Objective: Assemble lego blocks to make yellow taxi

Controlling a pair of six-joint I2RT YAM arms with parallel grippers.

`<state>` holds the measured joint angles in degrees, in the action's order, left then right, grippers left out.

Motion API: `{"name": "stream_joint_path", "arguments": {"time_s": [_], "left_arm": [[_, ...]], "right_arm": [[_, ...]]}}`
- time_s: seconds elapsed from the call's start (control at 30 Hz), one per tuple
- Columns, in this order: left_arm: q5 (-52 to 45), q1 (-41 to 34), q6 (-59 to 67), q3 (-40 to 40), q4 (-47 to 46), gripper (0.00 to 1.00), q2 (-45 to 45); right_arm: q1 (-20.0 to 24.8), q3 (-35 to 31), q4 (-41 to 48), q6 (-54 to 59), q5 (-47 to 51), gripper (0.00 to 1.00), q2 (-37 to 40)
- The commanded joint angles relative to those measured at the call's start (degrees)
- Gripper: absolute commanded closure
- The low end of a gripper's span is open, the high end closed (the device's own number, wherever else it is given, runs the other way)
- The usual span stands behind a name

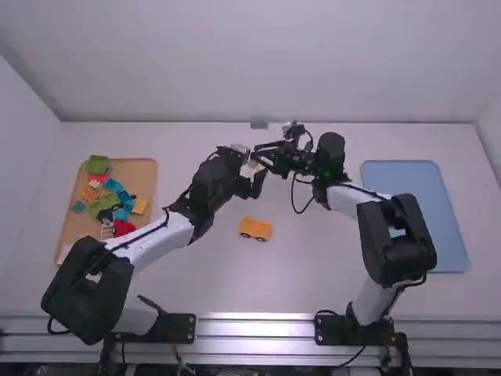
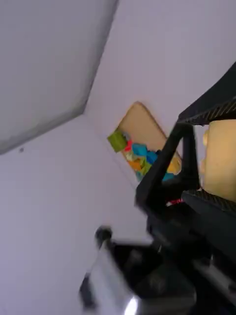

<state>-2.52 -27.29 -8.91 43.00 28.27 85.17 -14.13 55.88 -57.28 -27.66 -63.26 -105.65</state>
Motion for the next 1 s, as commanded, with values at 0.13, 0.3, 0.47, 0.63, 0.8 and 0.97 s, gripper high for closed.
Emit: {"name": "stream_joint_path", "arguments": {"time_s": [0.13,0.3,0.47,0.63,0.8,0.97], "left_arm": [[-19.7,6.1,2.5,2.1,-5.0,0.01,-7.7],[-47.1,14.3,12.5,6.0,-14.0,0.01,-8.1],[-60.5,16.2,23.5,6.4,-18.9,0.01,-5.0],[-61.1,15.6,25.4,6.4,-19.7,0.01,-3.8],[-61.2,16.5,25.2,6.4,-19.7,0.13,-3.7],[-61.1,16.1,25.0,6.4,-19.1,0.27,-3.7]], "right_arm": [[2.6,10.8,6.9,5.7,-20.0,0.81,0.8],[1.4,11.5,18.6,18.8,-23.8,0.82,0.8],[-0.4,11.1,29.8,29.8,-23.7,0.82,0.8],[-2.2,11.2,28.8,29.4,-24.0,0.81,0.8],[-2.9,11.2,29.3,29.6,-24.0,0.81,0.8],[-2.8,11.2,29.1,30.7,-26.0,0.81,0.8]]}}
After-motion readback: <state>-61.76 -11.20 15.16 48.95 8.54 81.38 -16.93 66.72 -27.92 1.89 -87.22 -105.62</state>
